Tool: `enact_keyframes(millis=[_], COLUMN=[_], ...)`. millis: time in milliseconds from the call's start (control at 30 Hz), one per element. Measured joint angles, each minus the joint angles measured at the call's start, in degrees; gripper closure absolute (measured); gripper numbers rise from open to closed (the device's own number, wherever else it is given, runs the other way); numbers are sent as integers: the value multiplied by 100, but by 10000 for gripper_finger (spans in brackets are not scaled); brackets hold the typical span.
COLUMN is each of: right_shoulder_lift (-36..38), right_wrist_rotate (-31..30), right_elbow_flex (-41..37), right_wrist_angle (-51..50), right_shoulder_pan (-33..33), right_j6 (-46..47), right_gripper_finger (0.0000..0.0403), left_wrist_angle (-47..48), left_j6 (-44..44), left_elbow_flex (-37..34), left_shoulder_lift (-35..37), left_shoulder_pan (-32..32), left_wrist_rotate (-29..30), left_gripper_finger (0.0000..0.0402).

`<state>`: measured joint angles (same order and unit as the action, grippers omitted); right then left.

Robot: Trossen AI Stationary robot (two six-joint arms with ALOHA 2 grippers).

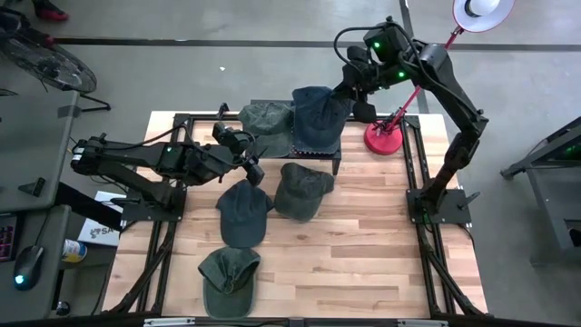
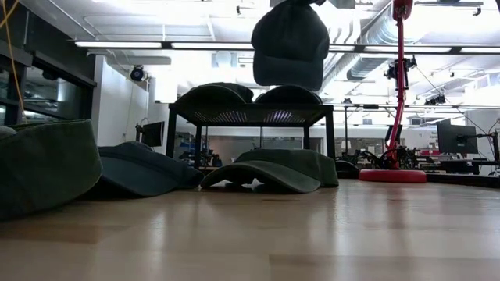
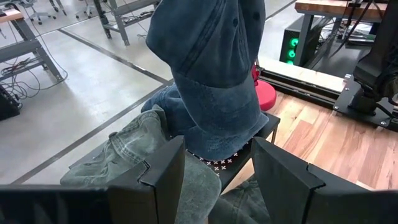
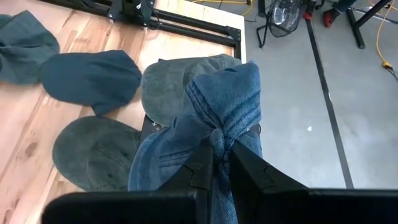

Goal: Pick & Place hat
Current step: Stack the bottom dark blue cap on top of the other dark blue cap on the shelf

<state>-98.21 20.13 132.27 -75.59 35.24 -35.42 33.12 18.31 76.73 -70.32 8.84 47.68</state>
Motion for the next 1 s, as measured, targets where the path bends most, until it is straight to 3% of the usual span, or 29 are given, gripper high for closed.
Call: enact_keyframes(millis=[467, 1000], right_shoulder_lift=[107, 157], right_wrist_rotate=[344, 235], right_elbow_flex=[0, 0], right_wrist_angle=[-33, -170], right_shoulder_pan=[-37, -122], right_j6=[350, 347], right_gripper_finger=[381, 381], left_wrist_angle=[89, 90], left_j6=[7, 7], left_elbow_flex=[2, 2], left_shoulder_lift=[0, 0], left_shoulder_pan=[0, 0], left_wrist_rotate=[-2, -22], left_gripper_finger=[220, 220])
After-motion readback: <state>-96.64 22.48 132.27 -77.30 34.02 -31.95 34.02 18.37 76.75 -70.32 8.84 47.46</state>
